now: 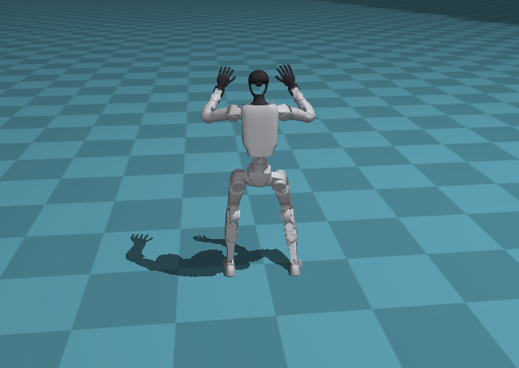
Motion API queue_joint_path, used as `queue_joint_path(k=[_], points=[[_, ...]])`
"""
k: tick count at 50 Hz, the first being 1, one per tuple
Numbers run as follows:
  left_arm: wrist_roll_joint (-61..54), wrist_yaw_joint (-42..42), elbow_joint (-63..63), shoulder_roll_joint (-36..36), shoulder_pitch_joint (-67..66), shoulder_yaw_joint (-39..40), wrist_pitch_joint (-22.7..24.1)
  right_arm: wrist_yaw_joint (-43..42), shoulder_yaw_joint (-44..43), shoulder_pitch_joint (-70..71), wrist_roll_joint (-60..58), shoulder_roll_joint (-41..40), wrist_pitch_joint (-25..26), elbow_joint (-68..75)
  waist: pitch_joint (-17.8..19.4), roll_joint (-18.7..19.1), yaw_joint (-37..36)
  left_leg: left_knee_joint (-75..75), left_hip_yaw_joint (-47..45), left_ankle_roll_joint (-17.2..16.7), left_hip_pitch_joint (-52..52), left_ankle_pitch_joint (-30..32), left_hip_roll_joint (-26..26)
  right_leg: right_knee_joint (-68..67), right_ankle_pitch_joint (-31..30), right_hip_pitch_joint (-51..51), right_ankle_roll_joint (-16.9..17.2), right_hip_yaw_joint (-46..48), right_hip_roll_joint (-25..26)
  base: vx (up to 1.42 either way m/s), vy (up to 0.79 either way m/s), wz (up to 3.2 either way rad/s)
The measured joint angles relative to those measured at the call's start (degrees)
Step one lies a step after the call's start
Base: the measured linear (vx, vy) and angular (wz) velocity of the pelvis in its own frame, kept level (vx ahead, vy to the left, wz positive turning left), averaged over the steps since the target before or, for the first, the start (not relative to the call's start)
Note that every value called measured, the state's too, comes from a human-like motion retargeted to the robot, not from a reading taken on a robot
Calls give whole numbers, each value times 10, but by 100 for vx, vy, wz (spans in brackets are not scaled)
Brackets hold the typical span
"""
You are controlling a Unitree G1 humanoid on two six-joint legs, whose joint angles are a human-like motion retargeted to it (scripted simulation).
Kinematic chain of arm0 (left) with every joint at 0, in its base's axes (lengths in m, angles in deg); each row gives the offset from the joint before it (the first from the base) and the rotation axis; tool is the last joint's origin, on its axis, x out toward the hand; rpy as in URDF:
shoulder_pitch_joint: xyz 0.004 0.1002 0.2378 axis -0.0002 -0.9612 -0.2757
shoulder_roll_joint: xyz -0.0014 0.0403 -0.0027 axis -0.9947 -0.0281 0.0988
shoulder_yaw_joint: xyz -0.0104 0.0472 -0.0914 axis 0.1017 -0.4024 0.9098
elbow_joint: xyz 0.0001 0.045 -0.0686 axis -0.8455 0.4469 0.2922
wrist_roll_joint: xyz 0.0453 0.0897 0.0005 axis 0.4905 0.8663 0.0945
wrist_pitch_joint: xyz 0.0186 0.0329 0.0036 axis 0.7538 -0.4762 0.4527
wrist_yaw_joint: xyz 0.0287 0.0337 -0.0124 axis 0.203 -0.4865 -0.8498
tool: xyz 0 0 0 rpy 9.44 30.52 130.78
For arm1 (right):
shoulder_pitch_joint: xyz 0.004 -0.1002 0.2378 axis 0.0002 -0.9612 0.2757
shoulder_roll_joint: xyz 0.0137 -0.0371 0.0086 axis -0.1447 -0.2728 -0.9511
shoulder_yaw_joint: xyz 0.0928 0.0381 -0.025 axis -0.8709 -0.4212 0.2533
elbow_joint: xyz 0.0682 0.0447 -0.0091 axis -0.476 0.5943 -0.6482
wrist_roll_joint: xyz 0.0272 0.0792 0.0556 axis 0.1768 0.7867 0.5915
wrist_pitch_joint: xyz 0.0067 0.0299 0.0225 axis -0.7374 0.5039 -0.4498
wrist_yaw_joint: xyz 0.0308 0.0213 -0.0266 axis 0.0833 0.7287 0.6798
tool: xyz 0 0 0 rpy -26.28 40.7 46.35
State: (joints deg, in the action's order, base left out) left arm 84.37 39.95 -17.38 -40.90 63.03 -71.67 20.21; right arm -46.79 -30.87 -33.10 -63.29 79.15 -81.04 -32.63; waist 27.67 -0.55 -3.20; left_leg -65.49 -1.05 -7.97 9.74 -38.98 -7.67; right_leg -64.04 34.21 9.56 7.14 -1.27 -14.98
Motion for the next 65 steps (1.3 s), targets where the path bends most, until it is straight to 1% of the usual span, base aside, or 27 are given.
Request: queue_joint_path(k=[2,4,5,7,10,12,15,16,18,20,22,23,27,32,35,37,39,42,44,46,50,53,55,57,60,63,65], points=[[-16,5,138,12,155,-150,-9,-13,158,167,9,-6,10,114,4,-5,1,-40,6,2,19,-15,-1,-41,28,13,-13,6,-9,-8,-9,16],[-60,4,278,45,272,-273,-18,-41,302,307,40,-22,22,237,11,-2,0,-77,14,3,39,-25,-5,-79,38,32,-12,1,-3,-11,-9,16],[-80,5,348,66,314,-323,-18,-53,369,366,57,-39,22,301,12,-2,1,-95,17,4,49,-30,-6,-97,46,42,-15,1,-4,-11,-9,13],[-117,7,467,106,353,-378,-9,-68,462,440,92,-89,19,425,16,-3,4,-121,23,5,71,-36,-8,-126,58,61,-20,0,-4,-12,-9,10],[-150,18,598,149,347,-408,2,-61,545,480,133,-164,5,576,21,-6,13,-148,30,5,98,-39,-10,-157,70,87,-28,0,-4,-13,-9,7],[-162,12,645,165,307,-402,13,-50,563,462,143,-198,-8,635,21,-8,17,-153,33,3,116,-35,-11,-165,70,104,-30,1,-3,-13,-8,6],[-164,-1,664,181,213,-362,16,-46,561,394,148,-224,-17,666,21,-9,21,-143,35,2,139,-22,-10,-159,61,129,-34,3,0,-12,-7,4],[-156,-5,650,184,170,-340,14,-45,555,358,151,-214,-24,649,21,-7,20,-135,36,1,148,-16,-10,-152,54,137,-33,4,2,-12,-6,4],[-135,-15,611,189,73,-284,11,-49,525,275,141,-198,-28,609,21,-5,18,-113,35,1,160,0,-10,-132,39,151,-34,7,5,-10,-6,3],[-102,-27,553,196,-48,-211,21,-52,468,167,110,-188,-36,549,21,-8,19,-84,32,3,164,16,-5,-110,32,156,-47,14,-3,-7,-5,3],[-89,-48,484,203,-179,-135,23,-69,394,45,86,-181,-34,478,21,-5,19,-49,30,4,166,37,-6,-75,4,161,-34,10,9,-7,-4,-3],[-78,-53,449,212,-249,-94,30,-77,353,-23,76,-181,-38,440,21,-6,18,-31,28,5,163,47,-4,-59,-5,160,-34,10,10,-6,-4,-2],[-76,-85,294,262,-525,41,75,-85,173,-316,56,-163,-74,264,21,3,20,29,26,3,164,80,-1,1,-40,162,-26,16,14,0,0,0],[-104,-129,113,342,-824,165,155,-114,-46,-637,75,-214,-129,97,21,10,22,69,28,-1,171,102,1,42,-64,167,-16,22,18,0,0,0],[-119,-133,8,381,-950,212,192,-127,-149,-750,87,-241,-153,4,21,15,25,66,31,-1,182,100,1,41,-64,176,-11,23,18,0,0,0],[-127,-133,-62,390,-993,227,213,-142,-205,-778,90,-251,-162,-58,21,18,26,55,33,0,189,94,1,30,-59,183,-10,21,18,0,0,0],[-124,-138,-127,385,-997,230,230,-163,-248,-769,82,-249,-166,-118,21,19,27,40,34,1,191,85,1,16,-51,185,-9,19,18,0,0,0],[-106,-151,-219,362,-929,227,235,-183,-297,-695,62,-232,-157,-210,21,21,28,11,34,3,190,68,1,-12,-34,186,-11,13,17,0,0,0],[-82,-166,-258,341,-818,223,213,-180,-301,-591,46,-215,-137,-258,21,20,26,-9,34,6,189,56,0,-34,-23,187,-17,9,16,0,0,0],[-50,-167,-268,320,-669,217,174,-154,-277,-449,16,-194,-106,-275,21,17,25,-27,33,7,186,46,1,-54,-12,187,-23,4,14,-6,1,-7],[28,-135,-211,266,-320,178,69,-117,-152,-125,-51,-126,-23,-222,21,12,22,-54,35,5,184,34,4,-88,4,187,-32,0,8,-8,0,2],[69,-101,-97,209,-69,86,-30,-86,-10,102,-91,-89,42,-103,21,10,22,-57,37,-2,196,38,8,-96,2,199,-35,2,3,-8,0,14],[50,-104,23,156,84,1,-67,-92,96,236,-72,-71,63,-2,21,12,22,-51,38,-8,203,45,9,-92,-4,204,-37,6,0,-8,-1,16],[8,-119,160,145,218,-92,-55,-111,199,341,-39,-74,65,115,21,13,19,-35,39,-14,202,57,10,-78,-14,203,-37,11,-1,-8,-1,11],[-64,-80,349,164,346,-227,-32,-90,341,453,17,-104,61,295,21,14,15,1,38,-19,198,81,10,-45,-37,198,-37,19,0,-8,-1,5],[-139,-26,514,200,400,-330,11,-57,455,507,77,-153,40,472,21,15,11,43,35,-24,188,107,8,-3,-64,189,-36,25,4,-7,-1,-1],[-181,5,604,223,404,-384,40,-34,519,517,114,-188,21,578,21,15,9,70,33,-26,182,123,6,24,-80,184,-35,28,8,-6,0,-4]])
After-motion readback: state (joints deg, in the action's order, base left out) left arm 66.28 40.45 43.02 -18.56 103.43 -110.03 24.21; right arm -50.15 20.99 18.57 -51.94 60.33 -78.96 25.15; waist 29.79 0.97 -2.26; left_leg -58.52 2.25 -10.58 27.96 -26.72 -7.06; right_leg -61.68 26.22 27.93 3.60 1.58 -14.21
